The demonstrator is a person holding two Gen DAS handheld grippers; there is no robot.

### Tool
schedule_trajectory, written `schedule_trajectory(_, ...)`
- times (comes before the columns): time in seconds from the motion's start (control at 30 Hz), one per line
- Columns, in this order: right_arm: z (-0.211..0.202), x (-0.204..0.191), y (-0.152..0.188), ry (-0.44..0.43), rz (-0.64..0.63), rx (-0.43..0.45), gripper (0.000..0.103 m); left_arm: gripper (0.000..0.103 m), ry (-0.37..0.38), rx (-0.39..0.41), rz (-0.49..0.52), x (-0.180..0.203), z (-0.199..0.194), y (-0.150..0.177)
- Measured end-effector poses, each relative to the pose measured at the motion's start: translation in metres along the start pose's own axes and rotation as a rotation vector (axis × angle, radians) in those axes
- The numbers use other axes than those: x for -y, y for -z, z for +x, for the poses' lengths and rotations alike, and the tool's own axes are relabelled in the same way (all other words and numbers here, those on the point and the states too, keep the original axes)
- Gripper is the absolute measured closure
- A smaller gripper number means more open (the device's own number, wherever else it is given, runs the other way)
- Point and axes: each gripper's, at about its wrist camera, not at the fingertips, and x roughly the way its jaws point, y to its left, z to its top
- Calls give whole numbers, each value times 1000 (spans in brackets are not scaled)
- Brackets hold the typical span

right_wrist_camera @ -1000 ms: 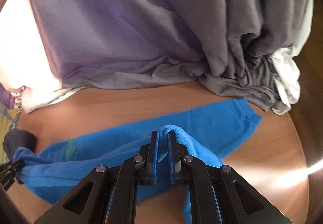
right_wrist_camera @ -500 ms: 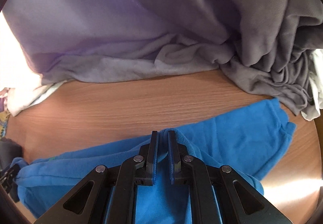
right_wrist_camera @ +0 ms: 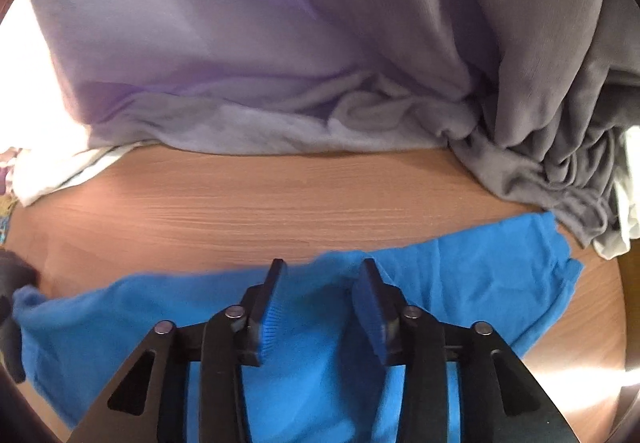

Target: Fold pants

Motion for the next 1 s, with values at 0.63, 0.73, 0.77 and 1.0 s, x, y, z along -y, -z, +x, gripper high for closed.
schedule_trajectory(0.63, -42, -103, 49, -182, -174, 5, 58, 21, 419, 42, 415, -34, 46, -2)
schedule_trajectory(0.73, -38, -111, 50, -185, -182, 1, 58, 21, 517, -20, 512, -32, 63, -15)
schedule_trajectory(0.77, -37, -115, 50, -190, -186, -3, 58, 21, 547, -38, 528, -31, 67, -17)
schedule_trajectory(1.0, -31, -136, 51, -206, -221, -14, 58, 32, 710, -227, 536, -18, 111, -24)
